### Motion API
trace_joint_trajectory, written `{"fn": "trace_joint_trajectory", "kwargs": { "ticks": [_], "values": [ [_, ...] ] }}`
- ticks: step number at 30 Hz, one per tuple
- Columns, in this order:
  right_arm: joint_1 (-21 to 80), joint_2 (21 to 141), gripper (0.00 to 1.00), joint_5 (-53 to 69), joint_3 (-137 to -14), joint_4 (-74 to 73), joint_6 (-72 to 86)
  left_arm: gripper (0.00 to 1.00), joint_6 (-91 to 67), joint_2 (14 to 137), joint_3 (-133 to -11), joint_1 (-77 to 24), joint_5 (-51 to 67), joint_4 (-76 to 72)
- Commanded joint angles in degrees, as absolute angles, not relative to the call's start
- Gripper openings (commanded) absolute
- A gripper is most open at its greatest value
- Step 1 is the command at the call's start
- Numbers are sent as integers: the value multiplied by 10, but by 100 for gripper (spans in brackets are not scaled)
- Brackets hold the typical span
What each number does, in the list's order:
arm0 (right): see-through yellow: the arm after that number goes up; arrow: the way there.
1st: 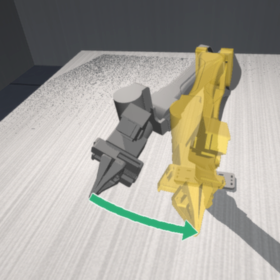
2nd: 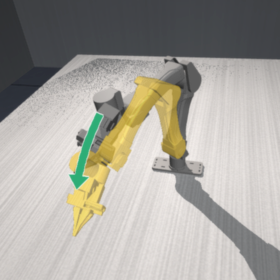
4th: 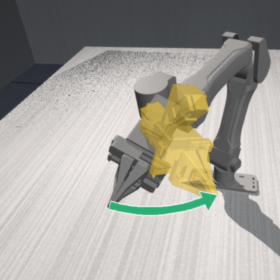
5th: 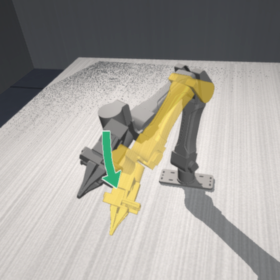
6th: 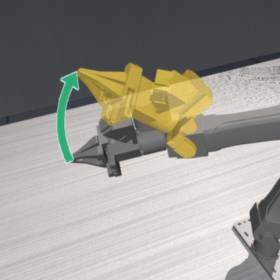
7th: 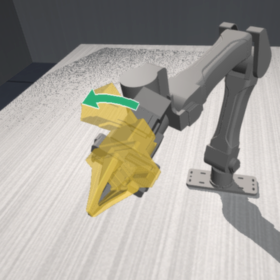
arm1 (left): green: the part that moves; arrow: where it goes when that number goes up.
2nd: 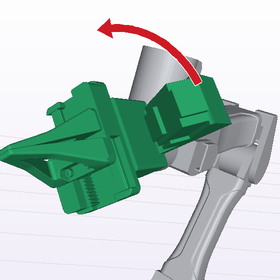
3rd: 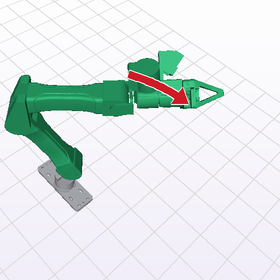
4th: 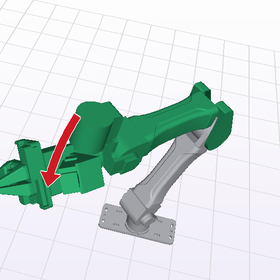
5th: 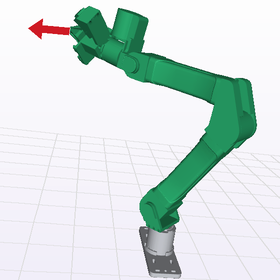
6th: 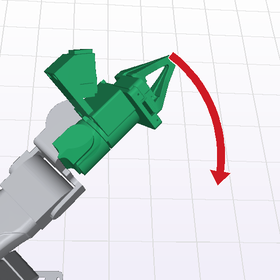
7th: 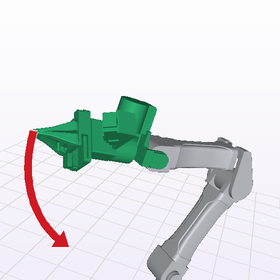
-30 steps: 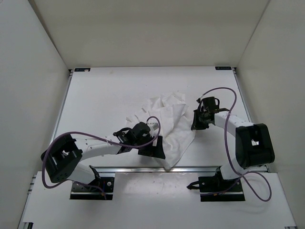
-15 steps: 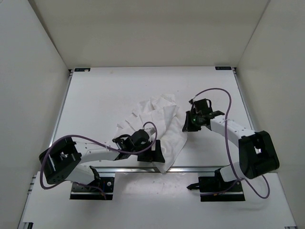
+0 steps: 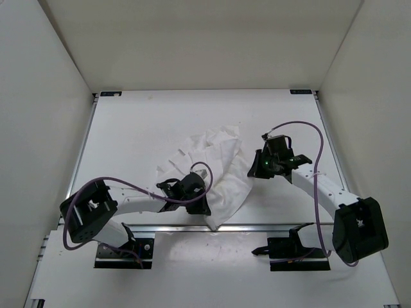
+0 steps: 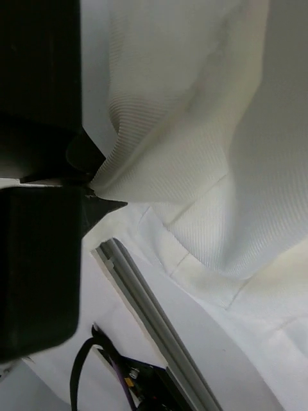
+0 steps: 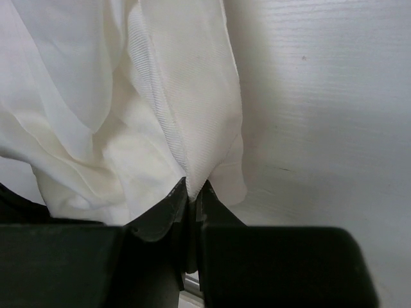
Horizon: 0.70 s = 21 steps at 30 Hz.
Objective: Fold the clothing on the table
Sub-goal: Flatten the skirt out
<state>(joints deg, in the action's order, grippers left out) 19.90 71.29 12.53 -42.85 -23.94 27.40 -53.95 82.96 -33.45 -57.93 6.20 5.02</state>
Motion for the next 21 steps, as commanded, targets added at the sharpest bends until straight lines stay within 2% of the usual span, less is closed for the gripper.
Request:
{"fn": "trace_joint_trajectory", "kwargs": {
  "ticks": [1,5,7,9,11,14,16,18,21],
  "values": [
    [185,695,0,137,-447,-250,269,0,-486,801,-387,-529,32,116],
    [165,690,0,164,-545,-279,231,0,-399,718,-454,-399,82,195],
    [136,685,0,230,-601,-267,212,0,-342,682,-537,-320,122,230],
    [122,695,0,294,-679,-214,188,0,-268,690,-620,-242,161,252],
    [131,719,0,266,-757,-203,178,0,-227,748,-759,-173,178,281],
    [125,778,0,277,-885,-203,180,0,-181,826,-943,-159,167,362],
    [127,805,0,283,-951,-208,178,0,-189,878,-1010,-165,147,398],
    [139,809,0,271,-973,-216,169,0,-208,889,-1035,-168,135,403],
    [150,790,0,246,-959,-200,164,0,-233,874,-1011,-161,128,375]
  ]
}}
